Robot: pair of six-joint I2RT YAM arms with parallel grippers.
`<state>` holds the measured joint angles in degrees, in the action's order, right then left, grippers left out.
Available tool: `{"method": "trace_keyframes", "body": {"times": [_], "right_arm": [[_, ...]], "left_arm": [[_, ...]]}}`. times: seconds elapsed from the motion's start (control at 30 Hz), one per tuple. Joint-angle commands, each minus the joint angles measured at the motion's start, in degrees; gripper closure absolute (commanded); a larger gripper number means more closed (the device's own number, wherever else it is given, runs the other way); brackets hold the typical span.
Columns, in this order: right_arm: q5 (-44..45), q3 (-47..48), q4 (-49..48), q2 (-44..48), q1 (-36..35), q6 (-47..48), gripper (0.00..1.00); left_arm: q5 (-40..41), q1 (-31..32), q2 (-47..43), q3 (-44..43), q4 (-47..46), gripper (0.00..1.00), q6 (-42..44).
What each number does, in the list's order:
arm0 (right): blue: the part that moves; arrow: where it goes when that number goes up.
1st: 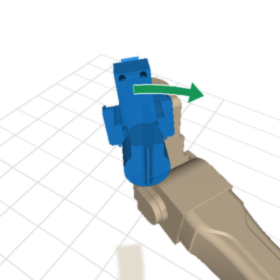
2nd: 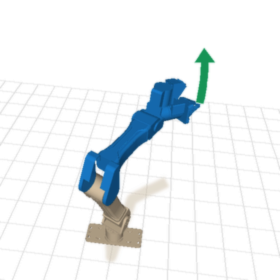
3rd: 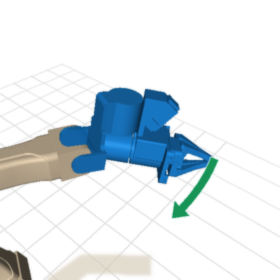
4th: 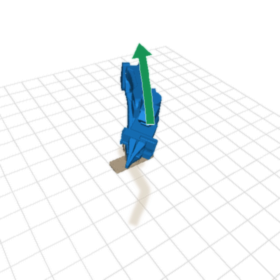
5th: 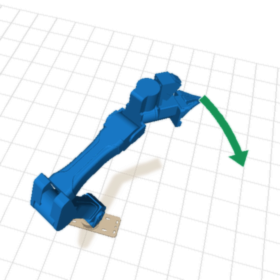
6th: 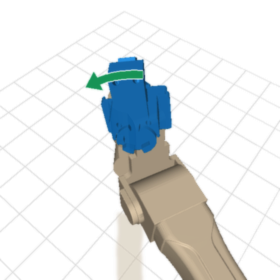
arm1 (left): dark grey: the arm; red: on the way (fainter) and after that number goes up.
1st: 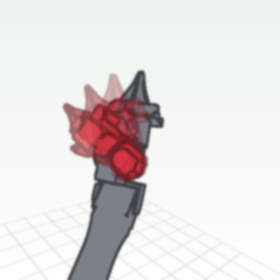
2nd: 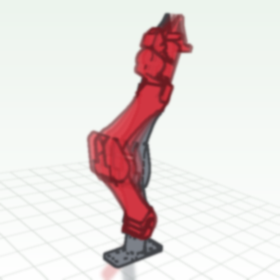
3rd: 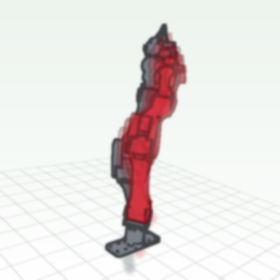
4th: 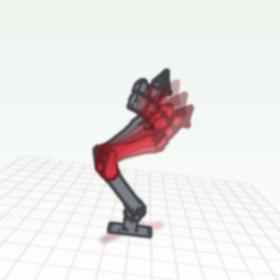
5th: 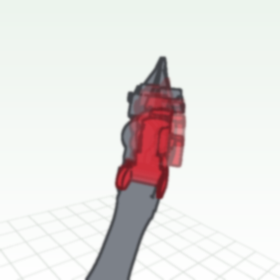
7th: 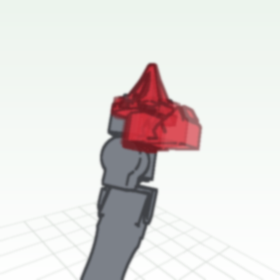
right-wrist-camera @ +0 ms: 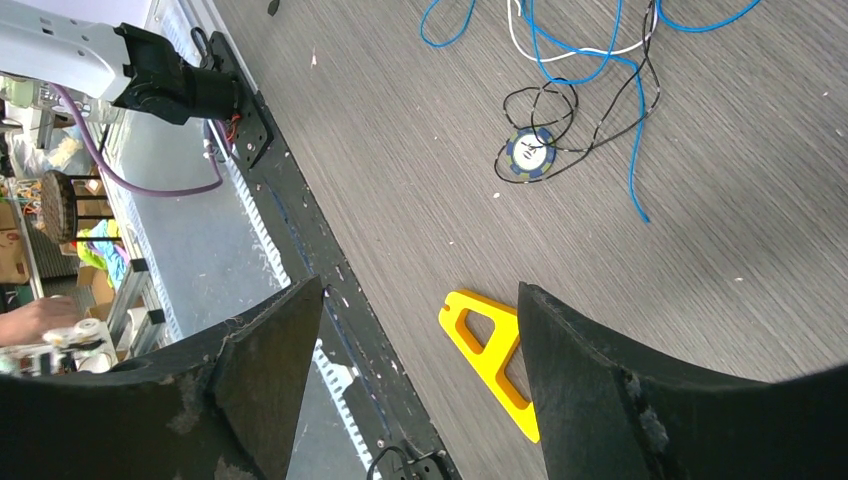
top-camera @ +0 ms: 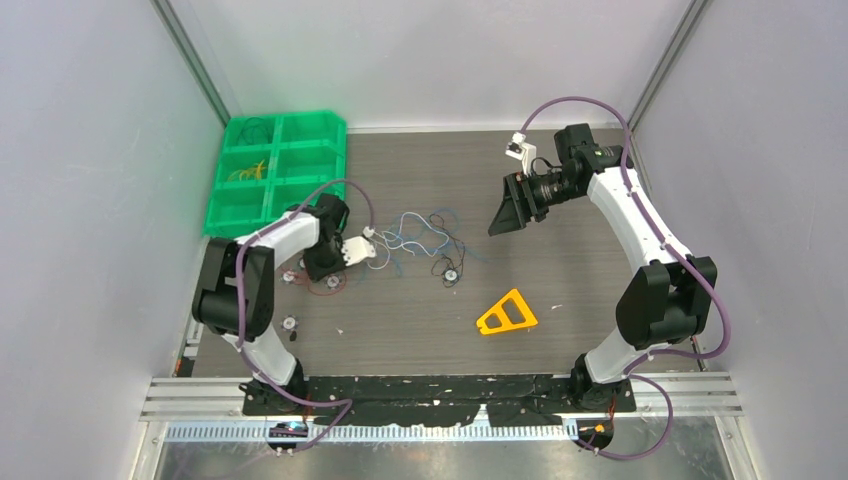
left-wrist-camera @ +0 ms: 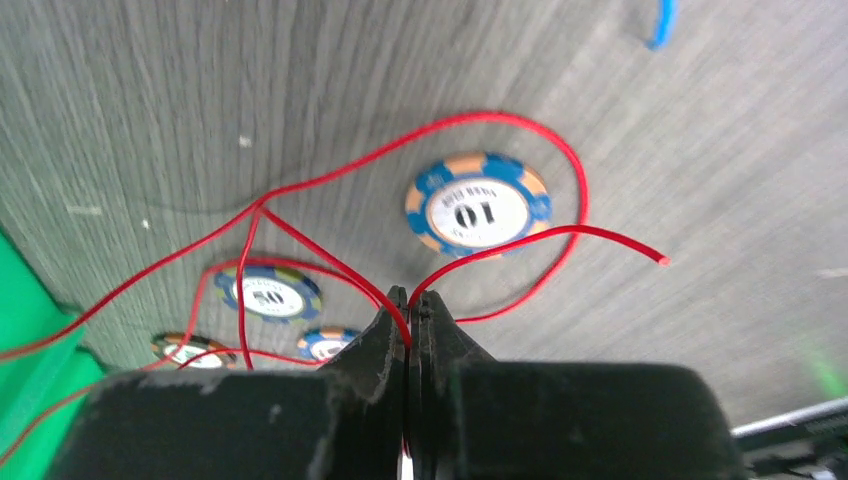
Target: Untangle the cables
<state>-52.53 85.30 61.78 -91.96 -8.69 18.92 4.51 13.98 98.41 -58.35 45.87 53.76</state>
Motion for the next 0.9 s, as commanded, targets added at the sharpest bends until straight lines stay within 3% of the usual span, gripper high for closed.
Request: {"method": "trace_keyframes", "body": {"times": [0.0,0.13,0.27,0.43,0.6,0.7,0.87], "right_arm": [[-0.23,0.24,0.36,2.45,-0.28,0.93,0.23],[-0.73,0.21,-0.14,2.54,-0.28,0.64,0.23],[-1.26,0.42,-0.74,2.22,-0.28,0.15,0.24],[-1.6,1.42,-0.79,1.44,-0.34,0.13,0.24],[-2.04,2.0,-0.93,0.57,-0.28,-0.2,0.24],[-1.9,2.59,-0.92,0.3,-0.29,-0.24,0.24],[-1.39,2.97,-0.82,0.18,-0.25,-0.23,0.24]], "left_arm": [[-7.86,-2.37,-9.95,-3.89,7.59,1.0,-3.82],[-12.5,-3.56,-19.29,-11.55,15.96,1.0,-4.31],[-15.19,-7.04,-21.43,-25.72,23.78,1.0,-4.77],[-18.04,-17.74,-15.2,-48.74,29.45,1.0,-5.33],[-19.18,-23.23,-5.94,-68.14,29.85,1.0,-5.94],[-18.41,-25.34,-3.39,-71.17,26.11,1.0,-5.44],[-20.14,-28.32,-0.63,-68.82,22.89,1.0,-3.17]]}}
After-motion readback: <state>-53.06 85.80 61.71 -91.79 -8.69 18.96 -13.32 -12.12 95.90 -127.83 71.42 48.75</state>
